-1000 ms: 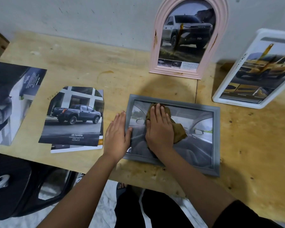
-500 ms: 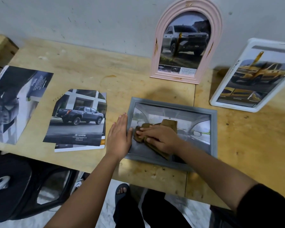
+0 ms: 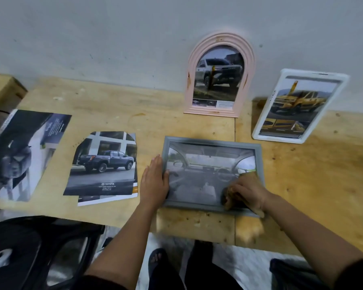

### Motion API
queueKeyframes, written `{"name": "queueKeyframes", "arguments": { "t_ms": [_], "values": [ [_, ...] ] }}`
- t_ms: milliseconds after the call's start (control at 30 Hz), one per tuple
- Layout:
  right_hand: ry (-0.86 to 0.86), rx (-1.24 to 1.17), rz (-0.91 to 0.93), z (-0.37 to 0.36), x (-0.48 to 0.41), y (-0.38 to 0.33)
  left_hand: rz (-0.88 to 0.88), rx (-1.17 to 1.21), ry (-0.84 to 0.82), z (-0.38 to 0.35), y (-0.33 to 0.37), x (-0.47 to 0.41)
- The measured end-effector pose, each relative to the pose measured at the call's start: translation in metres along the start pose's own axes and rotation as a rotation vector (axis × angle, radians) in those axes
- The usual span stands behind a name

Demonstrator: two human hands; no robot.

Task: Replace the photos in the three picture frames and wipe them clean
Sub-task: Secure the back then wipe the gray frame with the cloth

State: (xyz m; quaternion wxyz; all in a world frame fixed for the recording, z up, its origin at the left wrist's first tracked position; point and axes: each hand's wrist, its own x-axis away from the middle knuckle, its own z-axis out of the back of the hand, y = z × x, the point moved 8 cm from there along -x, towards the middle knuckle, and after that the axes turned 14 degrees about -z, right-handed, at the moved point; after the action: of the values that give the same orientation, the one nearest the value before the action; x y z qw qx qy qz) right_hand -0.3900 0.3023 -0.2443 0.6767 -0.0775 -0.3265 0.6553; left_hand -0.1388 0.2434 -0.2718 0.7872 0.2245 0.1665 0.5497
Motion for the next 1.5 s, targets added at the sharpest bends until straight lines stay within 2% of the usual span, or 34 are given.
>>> {"name": "queueKeyframes", "arguments": {
  "t_ms": [67, 100, 133, 167, 233, 300, 333, 367, 433, 500, 600, 667, 733, 767, 833, 900, 1000, 1100, 1167, 1333, 1500],
  "values": [
    [-0.028, 0.255, -0.219, 0.016, 0.007, 0.025, 0.002, 0.004, -0.010, 0.000, 0.001, 0.001],
    [-0.060, 0.306, -0.342, 0.024, 0.009, 0.038, 0.002, 0.007, -0.009, 0.001, 0.001, 0.001],
    [-0.082, 0.279, -0.446, 0.033, 0.012, 0.047, 0.003, 0.011, -0.006, 0.001, 0.001, 0.001],
    [-0.043, 0.153, -0.505, 0.046, 0.015, 0.050, 0.004, 0.014, -0.006, 0.001, 0.001, 0.000],
    [0.229, -0.098, -0.581, 0.086, 0.030, 0.053, 0.007, 0.013, -0.013, 0.000, 0.000, -0.002],
    [0.580, -0.072, -0.683, 0.121, 0.061, 0.062, -0.004, -0.004, -0.024, -0.002, 0.000, -0.003],
    [0.679, -0.036, -0.729, 0.125, 0.075, 0.068, -0.011, -0.015, -0.032, -0.002, -0.001, -0.003],
    [0.714, -0.015, -0.753, 0.119, 0.084, 0.074, -0.016, -0.023, -0.040, -0.002, -0.003, -0.002],
    [0.565, 0.079, -0.805, 0.085, 0.090, 0.092, -0.032, -0.031, -0.059, -0.004, -0.002, -0.002],
    [0.318, 0.228, -0.810, 0.044, 0.086, 0.108, -0.033, -0.029, -0.087, -0.004, -0.002, -0.003],
    [0.221, 0.272, -0.829, 0.038, 0.079, 0.111, -0.024, 0.025, -0.102, -0.002, -0.002, -0.004],
    [0.327, 0.286, -0.761, 0.052, 0.073, 0.092, 0.025, 0.098, -0.015, 0.005, -0.003, -0.002],
    [0.521, 0.160, -0.605, 0.063, 0.067, 0.068, 0.075, 0.115, 0.102, 0.016, 0.001, 0.006],
    [0.547, 0.080, -0.556, 0.061, 0.065, 0.059, 0.095, 0.088, 0.126, 0.018, 0.006, 0.011],
    [0.500, 0.010, -0.578, 0.044, 0.057, 0.050, 0.118, -0.021, 0.126, 0.017, 0.013, 0.019],
    [0.457, 0.037, -0.644, 0.031, 0.049, 0.050, 0.154, -0.111, 0.126, 0.015, 0.018, 0.023],
    [0.463, 0.044, -0.688, 0.031, 0.039, 0.053, 0.257, -0.088, 0.152, 0.014, 0.022, 0.021],
    [0.456, -0.283, -0.765, 0.033, 0.039, 0.068, 0.301, -0.034, 0.180, 0.015, 0.024, 0.017],
    [0.448, -0.396, -0.751, 0.033, 0.040, 0.064, 0.307, -0.006, 0.226, 0.022, 0.020, 0.017],
    [0.445, -0.506, -0.578, 0.049, 0.020, 0.016, 0.344, 0.139, 0.396, 0.063, -0.008, 0.020],
    [0.431, -0.491, -0.374, 0.057, -0.056, -0.069, 0.418, 0.232, 0.583, 0.144, -0.058, -0.012]
  ]
}}
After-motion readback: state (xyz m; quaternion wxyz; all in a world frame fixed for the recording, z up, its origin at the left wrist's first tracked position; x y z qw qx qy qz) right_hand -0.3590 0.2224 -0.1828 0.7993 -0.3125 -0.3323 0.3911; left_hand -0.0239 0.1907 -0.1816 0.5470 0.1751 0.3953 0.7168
